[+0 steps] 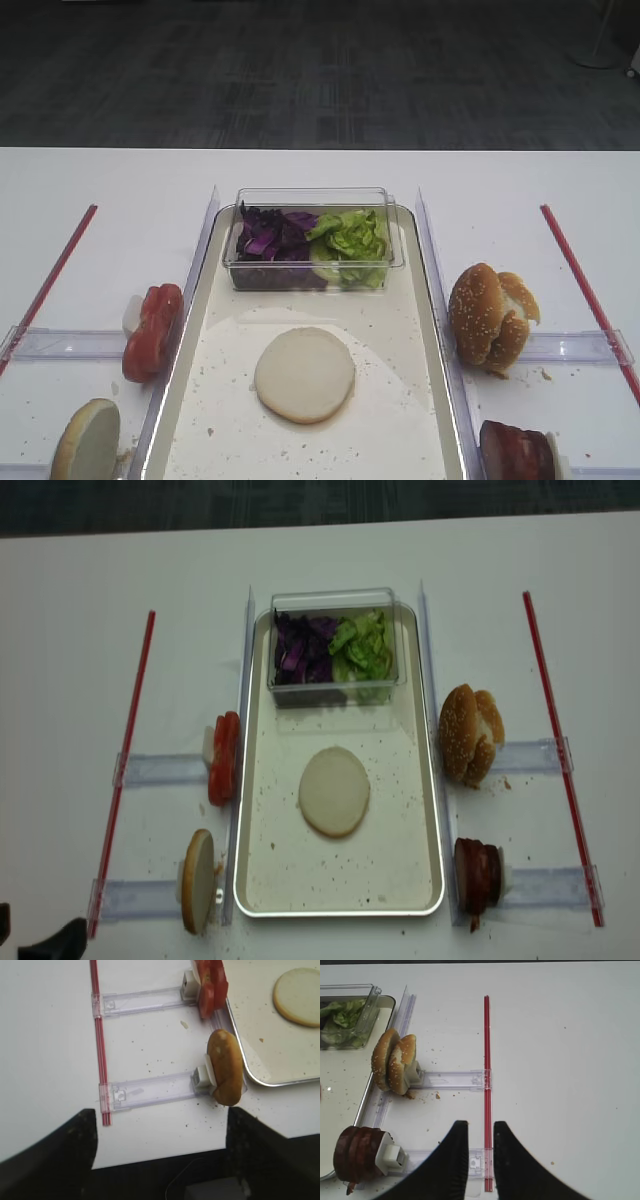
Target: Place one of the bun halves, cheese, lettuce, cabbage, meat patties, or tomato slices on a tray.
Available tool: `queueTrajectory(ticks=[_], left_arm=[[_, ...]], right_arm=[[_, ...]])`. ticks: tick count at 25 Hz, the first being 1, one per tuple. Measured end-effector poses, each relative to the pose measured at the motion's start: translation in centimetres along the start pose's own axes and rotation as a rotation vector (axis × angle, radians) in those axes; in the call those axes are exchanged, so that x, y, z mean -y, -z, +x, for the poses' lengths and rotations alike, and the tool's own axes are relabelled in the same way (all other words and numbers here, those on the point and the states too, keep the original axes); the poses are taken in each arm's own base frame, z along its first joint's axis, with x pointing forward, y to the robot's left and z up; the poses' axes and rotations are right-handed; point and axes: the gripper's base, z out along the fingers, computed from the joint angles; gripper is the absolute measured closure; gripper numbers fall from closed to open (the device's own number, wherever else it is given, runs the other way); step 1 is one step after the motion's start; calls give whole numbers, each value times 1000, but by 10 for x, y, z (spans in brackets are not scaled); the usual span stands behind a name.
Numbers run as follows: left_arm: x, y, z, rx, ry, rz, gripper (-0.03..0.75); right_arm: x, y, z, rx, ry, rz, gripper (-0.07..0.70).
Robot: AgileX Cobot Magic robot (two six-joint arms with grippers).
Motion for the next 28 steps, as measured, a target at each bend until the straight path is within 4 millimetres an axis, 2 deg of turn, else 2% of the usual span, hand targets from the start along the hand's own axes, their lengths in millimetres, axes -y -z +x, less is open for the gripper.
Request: queueTrajectory(ticks=[16, 28], left_arm=[[-1, 14, 17, 170, -13, -51, 223], [-2, 9, 17, 208, 15, -57, 223]], right_arm=[[0, 0, 0, 0, 0, 0, 456], [0, 0, 0, 0, 0, 0, 456]])
